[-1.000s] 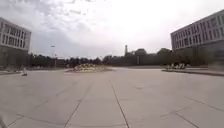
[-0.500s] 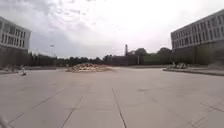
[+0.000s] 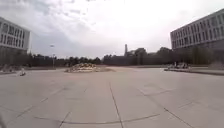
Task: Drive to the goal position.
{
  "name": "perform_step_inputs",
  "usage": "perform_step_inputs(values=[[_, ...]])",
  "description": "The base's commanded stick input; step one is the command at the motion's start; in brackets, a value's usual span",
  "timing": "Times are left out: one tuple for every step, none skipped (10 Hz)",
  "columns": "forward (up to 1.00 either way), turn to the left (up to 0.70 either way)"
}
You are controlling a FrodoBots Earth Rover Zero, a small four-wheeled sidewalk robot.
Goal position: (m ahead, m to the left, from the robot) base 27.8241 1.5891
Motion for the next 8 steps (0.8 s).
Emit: perform_step_inputs(values=[[0.70,0.00],[0.70,0.00],[0.70,0.00],[0.70,0.00],[0.70,0.00],[0.70,0.00],[0.70,0.00],[0.70,-0.01]])
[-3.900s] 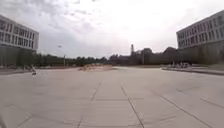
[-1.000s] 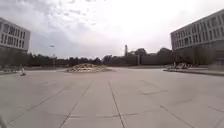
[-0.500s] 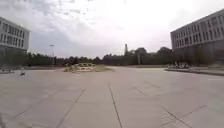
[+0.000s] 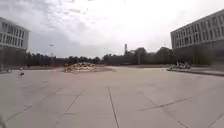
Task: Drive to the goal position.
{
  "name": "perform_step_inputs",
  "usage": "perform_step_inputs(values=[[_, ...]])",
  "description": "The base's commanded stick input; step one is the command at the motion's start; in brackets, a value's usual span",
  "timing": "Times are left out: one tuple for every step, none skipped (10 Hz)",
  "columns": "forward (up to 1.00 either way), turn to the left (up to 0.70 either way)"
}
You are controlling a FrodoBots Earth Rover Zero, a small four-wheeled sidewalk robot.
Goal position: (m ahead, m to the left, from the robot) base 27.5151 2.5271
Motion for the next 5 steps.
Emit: perform_step_inputs(values=[[0.70,-0.02],[0.70,-0.04],[0.70,-0.08],[0.70,-0.18],[0.70,-0.27]])
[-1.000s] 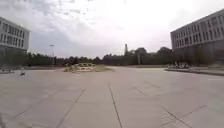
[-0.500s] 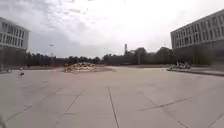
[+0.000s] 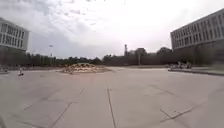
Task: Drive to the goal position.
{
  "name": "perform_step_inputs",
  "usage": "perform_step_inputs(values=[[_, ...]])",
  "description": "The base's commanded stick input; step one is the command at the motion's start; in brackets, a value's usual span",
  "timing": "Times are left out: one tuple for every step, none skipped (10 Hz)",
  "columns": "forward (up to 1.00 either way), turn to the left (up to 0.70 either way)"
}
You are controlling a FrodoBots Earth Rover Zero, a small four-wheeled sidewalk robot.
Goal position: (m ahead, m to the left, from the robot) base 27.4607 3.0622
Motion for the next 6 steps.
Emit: perform_step_inputs(values=[[0.70,-0.32],[0.70,-0.12],[0.70,0.00],[0.70,0.00],[0.70,0.00],[0.70,0.00]])
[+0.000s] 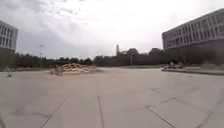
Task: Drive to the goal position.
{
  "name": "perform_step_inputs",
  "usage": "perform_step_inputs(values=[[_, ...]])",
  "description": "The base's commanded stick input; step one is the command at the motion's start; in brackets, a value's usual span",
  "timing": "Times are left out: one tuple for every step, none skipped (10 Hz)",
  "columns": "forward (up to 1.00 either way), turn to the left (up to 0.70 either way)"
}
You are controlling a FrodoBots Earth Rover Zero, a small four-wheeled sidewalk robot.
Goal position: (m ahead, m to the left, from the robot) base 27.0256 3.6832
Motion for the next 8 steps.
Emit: perform_step_inputs(values=[[0.70,0.00],[0.70,0.00],[0.70,0.00],[0.70,0.00],[0.70,0.00],[0.70,0.00],[0.70,0.00],[0.70,0.00]])
